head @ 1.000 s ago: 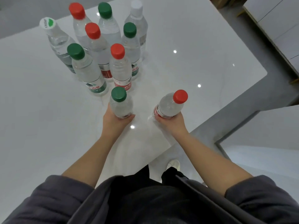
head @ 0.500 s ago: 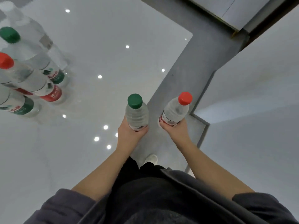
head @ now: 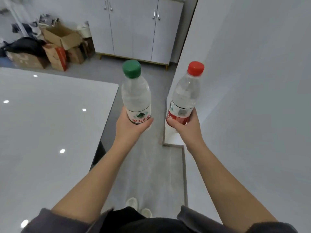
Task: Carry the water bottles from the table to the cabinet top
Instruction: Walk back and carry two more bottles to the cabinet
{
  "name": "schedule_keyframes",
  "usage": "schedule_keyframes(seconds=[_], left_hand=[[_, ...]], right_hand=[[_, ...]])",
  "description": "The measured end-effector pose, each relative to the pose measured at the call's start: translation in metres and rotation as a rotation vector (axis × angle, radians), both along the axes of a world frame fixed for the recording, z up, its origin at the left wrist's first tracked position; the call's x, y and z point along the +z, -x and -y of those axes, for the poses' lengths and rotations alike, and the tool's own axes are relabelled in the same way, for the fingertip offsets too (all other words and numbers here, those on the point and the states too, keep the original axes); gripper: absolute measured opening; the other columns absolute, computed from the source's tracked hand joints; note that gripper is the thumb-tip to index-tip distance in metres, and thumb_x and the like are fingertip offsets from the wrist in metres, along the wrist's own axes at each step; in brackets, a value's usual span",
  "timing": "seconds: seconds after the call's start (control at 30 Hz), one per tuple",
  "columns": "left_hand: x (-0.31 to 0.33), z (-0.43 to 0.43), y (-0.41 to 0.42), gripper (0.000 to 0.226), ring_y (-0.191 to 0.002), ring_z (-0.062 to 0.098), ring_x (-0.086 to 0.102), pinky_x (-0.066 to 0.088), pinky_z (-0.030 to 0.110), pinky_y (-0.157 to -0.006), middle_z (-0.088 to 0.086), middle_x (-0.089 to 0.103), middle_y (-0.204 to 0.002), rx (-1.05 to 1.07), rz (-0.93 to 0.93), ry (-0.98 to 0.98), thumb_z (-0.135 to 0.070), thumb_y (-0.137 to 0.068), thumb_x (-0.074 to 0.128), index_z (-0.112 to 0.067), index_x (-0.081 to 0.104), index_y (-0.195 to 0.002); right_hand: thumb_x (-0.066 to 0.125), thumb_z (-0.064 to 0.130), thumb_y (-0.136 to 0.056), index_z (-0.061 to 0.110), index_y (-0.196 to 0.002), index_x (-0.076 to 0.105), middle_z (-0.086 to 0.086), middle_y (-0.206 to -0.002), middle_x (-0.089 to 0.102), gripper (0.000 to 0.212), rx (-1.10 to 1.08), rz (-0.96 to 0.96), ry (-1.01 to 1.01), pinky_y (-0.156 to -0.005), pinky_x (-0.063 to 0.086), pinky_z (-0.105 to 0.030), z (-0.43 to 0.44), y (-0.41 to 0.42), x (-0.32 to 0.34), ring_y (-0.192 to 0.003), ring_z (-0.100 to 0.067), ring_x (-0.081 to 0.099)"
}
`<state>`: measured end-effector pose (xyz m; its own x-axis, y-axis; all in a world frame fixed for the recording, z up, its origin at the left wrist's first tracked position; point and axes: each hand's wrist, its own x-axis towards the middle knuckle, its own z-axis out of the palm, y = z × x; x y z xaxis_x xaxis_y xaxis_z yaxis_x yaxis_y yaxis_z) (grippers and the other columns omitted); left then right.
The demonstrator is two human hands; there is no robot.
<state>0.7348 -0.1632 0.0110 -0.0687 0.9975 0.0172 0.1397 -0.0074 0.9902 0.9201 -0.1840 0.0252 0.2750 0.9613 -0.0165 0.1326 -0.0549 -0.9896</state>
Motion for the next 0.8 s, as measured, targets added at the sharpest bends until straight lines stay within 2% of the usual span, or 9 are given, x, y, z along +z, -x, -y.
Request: schedule_keyframes(seconds=[0.13,0.27,0.33,0.47,0.67,0.8], left_hand=[[0.071,-0.039,-0.016,0.052,-0.093,0.01,0.067,0.054,0.029,-0.078,-0.008,0.07,-0.101,-0.072,0.051,-0.126,-0.016,-0.068,0.085,-0.022,0.057,-0.112],[0.136,-0.07,-0.027,0.045,-0.088,0.005,0.068,0.051,0.019,-0.071,-0.012,0.071,-0.095,-0.144,0.124,-0.245,-0.01,-0.069,0.084,-0.031,0.058,-0.099],[0.163,-0.08,-0.028,0.043,-0.087,0.006,0.069,0.052,0.019,-0.069,-0.011,0.072,-0.095,-0.178,0.142,-0.288,-0.011,-0.069,0.084,-0.029,0.059,-0.1],[0.201,-0.097,-0.026,0.048,-0.094,0.015,0.069,0.054,0.027,-0.075,-0.002,0.073,-0.101,-0.243,0.186,-0.338,-0.008,-0.072,0.081,-0.017,0.06,-0.114],[0.233,-0.114,-0.02,0.052,-0.095,0.015,0.068,0.057,0.034,-0.078,-0.004,0.071,-0.102,-0.214,0.163,-0.391,-0.014,-0.071,0.083,-0.02,0.058,-0.116],[0.238,-0.126,-0.011,0.053,-0.096,0.014,0.067,0.055,0.033,-0.079,-0.005,0.071,-0.102,-0.188,0.168,-0.39,-0.018,-0.07,0.084,-0.023,0.058,-0.116]], right_hand=[[0.078,0.005,-0.077,0.034,-0.108,0.054,0.014,-0.104,0.068,0.049,-0.028,-0.055,-0.147,-0.071,0.053,-0.013,-0.024,-0.015,0.071,-0.087,0.004,0.067],[0.078,0.007,-0.077,0.036,-0.107,0.057,0.011,-0.105,0.071,0.047,-0.037,-0.081,-0.262,-0.082,0.057,-0.03,-0.041,-0.026,0.127,-0.093,-0.007,0.07],[0.078,0.008,-0.078,0.036,-0.108,0.057,0.008,-0.106,0.071,0.046,-0.042,-0.085,-0.308,-0.083,0.058,-0.035,-0.047,-0.028,0.15,-0.095,-0.011,0.07],[0.077,0.004,-0.078,0.033,-0.108,0.057,0.008,-0.103,0.071,0.047,-0.04,-0.078,-0.377,-0.073,0.058,-0.031,-0.059,-0.023,0.192,-0.089,-0.009,0.071],[0.078,0.01,-0.079,0.025,-0.126,0.055,0.006,-0.111,0.07,0.054,-0.022,-0.042,-0.387,-0.058,0.051,-0.019,-0.077,-0.006,0.227,-0.092,-0.009,0.069],[0.078,0.011,-0.079,0.026,-0.126,0.054,0.007,-0.11,0.069,0.054,-0.012,-0.056,-0.391,-0.062,0.051,-0.022,-0.089,0.001,0.232,-0.094,-0.009,0.068]])
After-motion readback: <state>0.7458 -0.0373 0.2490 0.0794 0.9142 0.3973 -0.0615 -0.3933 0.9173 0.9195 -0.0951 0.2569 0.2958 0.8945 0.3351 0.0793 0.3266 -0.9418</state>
